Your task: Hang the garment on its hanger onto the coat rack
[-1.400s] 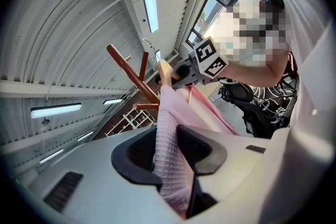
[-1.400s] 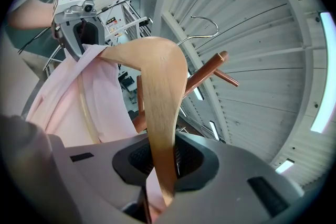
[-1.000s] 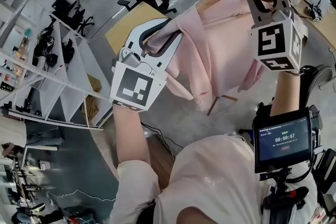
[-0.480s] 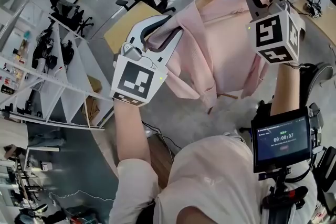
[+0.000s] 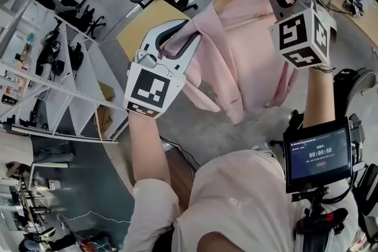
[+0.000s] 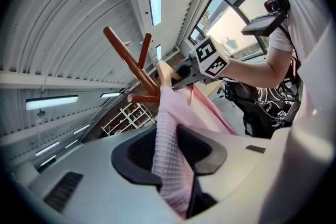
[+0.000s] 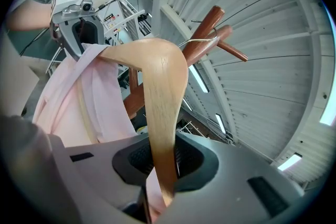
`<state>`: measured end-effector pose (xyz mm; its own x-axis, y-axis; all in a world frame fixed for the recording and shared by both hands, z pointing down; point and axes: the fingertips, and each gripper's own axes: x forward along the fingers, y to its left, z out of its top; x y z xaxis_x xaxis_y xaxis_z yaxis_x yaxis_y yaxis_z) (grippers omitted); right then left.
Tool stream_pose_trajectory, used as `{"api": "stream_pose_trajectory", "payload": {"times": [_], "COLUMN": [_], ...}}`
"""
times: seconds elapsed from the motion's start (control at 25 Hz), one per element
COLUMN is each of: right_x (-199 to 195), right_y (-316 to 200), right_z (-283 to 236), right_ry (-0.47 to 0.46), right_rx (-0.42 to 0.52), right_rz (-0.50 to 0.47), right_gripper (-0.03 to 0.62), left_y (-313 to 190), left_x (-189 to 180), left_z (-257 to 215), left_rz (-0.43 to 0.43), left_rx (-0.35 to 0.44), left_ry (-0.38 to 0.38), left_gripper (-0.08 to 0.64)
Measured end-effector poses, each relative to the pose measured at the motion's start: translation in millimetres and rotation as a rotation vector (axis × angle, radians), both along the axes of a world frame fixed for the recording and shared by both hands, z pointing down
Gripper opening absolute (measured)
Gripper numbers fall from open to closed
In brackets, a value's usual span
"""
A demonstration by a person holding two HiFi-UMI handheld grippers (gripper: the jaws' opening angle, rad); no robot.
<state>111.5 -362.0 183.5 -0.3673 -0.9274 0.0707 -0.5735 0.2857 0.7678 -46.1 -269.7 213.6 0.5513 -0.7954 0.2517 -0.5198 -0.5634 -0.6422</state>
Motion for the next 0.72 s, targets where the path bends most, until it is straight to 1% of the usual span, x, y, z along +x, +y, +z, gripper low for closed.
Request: {"api": "stream_pose_trajectory", "payload": {"times": [0.16,0.4,0.56,0.72], "right_x": [-1.4,-5.9,-11.3,-14.7], "right_y": [-4.6,-14.5,-22.3,-28.6], "right_z": [8.9,26.7,36.7,38.4], "right_ry": [0.007,0.018,0.023,0.023], "right_rx": [-0.012,-0.043,-0.057,-0.034], "right_rz": [0.010,0.015,0.014,0.029], "right_gripper": [0.072,0.072,0.072,0.071], "left_y": [-4.3,-12.2,-19.3,-28.1], "left_x": [-2.8,-8.6,-14.0,-19.3], "left_z": [7.7,21.7,30.2,30.9], "left_rz": [-0.020,-0.050,-0.062,-0.097], "left_rx": [-0.019,-0.036,-0.057,-0.032], "left_ry": [0.006,-0.019,-0.001,0.038], "left_gripper": [0.130,0.130,0.130,0.130]}}
